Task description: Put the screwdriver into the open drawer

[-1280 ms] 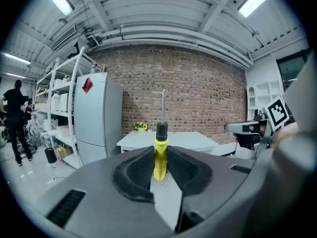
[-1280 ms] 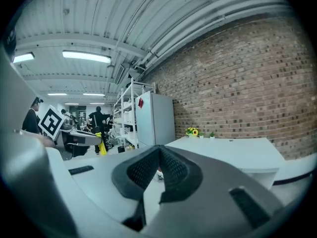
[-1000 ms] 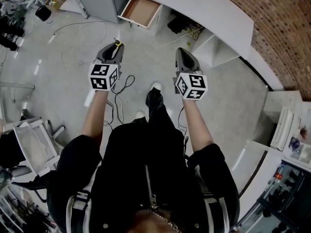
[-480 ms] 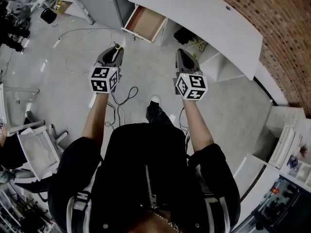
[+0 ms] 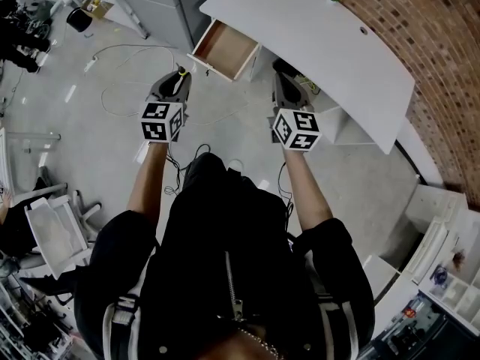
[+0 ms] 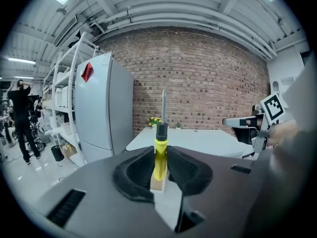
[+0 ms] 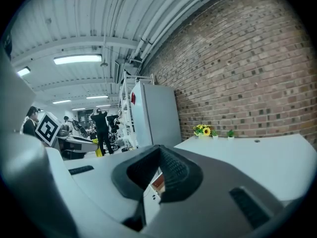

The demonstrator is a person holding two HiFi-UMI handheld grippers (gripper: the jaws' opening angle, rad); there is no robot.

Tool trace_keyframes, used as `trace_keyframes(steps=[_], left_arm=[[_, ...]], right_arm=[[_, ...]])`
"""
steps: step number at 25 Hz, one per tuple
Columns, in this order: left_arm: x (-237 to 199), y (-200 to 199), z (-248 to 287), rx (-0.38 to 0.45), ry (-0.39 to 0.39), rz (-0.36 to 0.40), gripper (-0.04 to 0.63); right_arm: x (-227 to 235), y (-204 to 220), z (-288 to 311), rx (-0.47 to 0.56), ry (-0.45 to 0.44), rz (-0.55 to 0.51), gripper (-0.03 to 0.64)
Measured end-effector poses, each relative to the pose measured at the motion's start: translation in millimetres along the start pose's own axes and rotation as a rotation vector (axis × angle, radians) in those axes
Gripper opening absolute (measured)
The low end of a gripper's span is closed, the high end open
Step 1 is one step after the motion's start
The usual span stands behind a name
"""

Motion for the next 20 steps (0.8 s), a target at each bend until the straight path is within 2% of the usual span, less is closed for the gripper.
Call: trace_keyframes(steps=[6, 11, 20], left_arm=[[-22.1, 1.1, 46.4, -0.011, 0.013, -0.001, 0.094], [-48.3, 10.5, 105.5, -0.033, 0.058, -0.013, 0.094], [-104.7, 49.7, 220.4, -0.165, 0.17, -0.015, 0.094]], right_arm=[[11.6, 6.0, 41.2, -0.015, -0.002, 0.007, 0.006], [27.7, 17.9, 85.2, -0.046, 0.031, 0.01, 0.006], [50.6, 25.3, 179.5, -0.084, 0.141, 0.023, 0.006]])
Point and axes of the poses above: the fingertips, and each gripper's own axes: z forward along the fingers, x to its right, y out of its underside, the point moved 9 cm from there along -z, backward along the fingers, and after that the axes turned 12 degrees about x, right-handed, at the moved point
